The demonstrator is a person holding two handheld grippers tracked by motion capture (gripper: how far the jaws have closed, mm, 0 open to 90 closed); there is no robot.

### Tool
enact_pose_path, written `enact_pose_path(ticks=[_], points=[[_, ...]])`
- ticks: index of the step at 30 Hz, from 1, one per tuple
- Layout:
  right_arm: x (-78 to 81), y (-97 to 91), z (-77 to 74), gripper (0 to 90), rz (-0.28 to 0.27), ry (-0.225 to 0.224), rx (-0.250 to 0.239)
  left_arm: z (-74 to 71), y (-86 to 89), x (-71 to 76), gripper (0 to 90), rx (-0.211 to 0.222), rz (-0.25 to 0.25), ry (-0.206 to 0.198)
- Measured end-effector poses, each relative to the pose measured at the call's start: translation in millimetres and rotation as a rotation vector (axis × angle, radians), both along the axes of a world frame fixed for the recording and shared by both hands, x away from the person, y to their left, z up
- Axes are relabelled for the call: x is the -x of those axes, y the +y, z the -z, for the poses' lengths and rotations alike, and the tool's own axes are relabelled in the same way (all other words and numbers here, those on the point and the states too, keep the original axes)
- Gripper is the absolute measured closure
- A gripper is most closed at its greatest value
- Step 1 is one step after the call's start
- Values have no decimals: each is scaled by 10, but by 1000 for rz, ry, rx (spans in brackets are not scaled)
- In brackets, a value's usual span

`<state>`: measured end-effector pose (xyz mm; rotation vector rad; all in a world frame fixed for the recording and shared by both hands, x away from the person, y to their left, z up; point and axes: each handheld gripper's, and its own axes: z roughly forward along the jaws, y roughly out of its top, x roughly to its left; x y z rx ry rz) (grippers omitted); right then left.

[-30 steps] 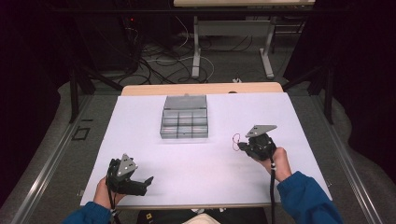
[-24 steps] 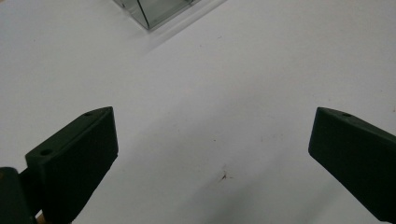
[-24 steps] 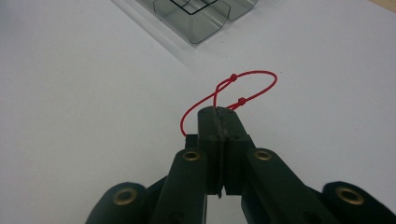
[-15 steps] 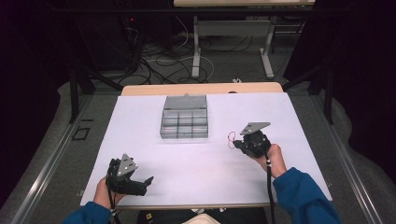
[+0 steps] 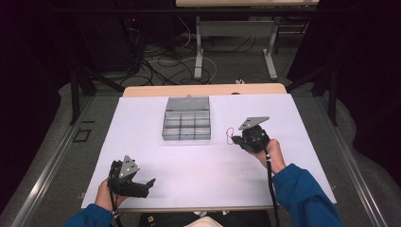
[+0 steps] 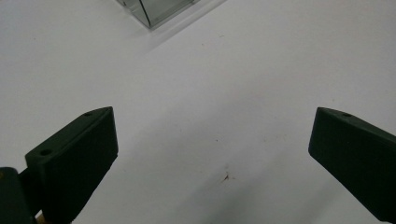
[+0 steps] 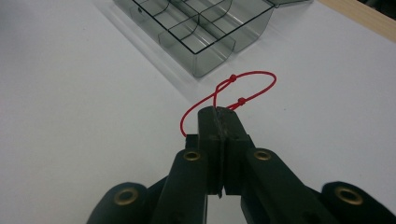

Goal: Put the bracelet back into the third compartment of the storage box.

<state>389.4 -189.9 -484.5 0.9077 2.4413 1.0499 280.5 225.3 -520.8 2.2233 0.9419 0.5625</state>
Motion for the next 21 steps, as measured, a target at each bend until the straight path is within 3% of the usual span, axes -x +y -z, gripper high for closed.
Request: enact_pose_path(ticks=[9, 21], points=[[-144, 128, -42, 900, -4, -8, -23, -11, 10, 0, 6, 7, 2, -14], [-247, 214, -78, 900, -14, -18, -24, -2, -5, -3, 6, 7, 15, 6]])
